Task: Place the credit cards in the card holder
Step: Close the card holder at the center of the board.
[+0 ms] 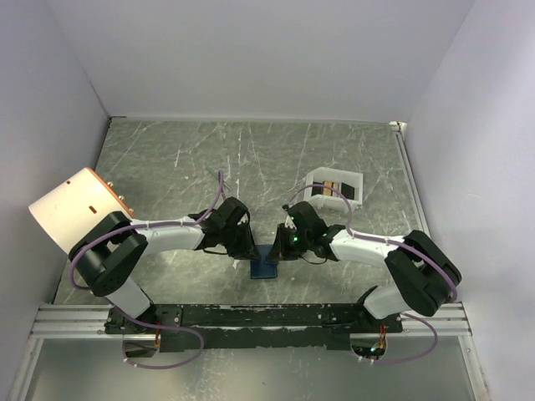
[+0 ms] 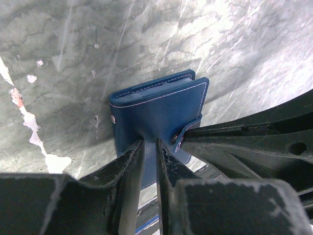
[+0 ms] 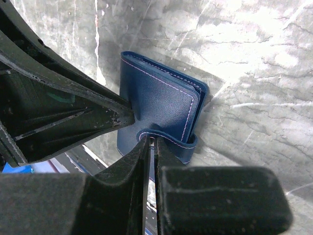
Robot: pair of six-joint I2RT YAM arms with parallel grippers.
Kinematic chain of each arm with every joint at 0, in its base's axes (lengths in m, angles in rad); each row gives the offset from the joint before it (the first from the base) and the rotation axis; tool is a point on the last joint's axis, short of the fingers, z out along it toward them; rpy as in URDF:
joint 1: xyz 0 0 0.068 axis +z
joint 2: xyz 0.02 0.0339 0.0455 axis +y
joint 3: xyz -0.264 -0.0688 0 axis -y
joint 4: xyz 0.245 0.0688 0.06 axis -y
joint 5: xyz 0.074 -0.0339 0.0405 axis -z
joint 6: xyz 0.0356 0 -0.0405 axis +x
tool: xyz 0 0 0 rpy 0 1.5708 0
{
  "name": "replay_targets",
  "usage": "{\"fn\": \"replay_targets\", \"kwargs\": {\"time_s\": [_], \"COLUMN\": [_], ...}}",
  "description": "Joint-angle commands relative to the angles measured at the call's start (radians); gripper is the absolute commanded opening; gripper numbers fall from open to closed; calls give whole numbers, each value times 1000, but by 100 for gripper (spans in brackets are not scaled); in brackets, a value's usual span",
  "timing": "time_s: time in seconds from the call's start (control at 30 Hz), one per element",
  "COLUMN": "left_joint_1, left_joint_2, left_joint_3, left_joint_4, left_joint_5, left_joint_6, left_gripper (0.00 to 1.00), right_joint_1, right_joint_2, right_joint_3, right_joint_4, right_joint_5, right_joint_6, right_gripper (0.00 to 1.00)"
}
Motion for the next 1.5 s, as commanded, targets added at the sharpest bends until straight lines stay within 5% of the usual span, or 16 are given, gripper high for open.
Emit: {"fn": "replay_targets", "kwargs": {"time_s": [0.0, 1.47], "left_joint_1": [-27, -30], "left_joint_2": [63, 66], "left_joint_3": [-37, -97], "left_joint_4": [-38, 94], "left_joint_5": [-64, 15], "left_joint_6": [18, 7], "left_gripper": [29, 30], "right_joint_1": [24, 117], "right_joint_2": [64, 249], "right_joint_3": [19, 191], "right_joint_4": [-75, -319], "right_joint_5": [55, 315], "right_joint_6": [-32, -60], "right_gripper": [8, 4]}}
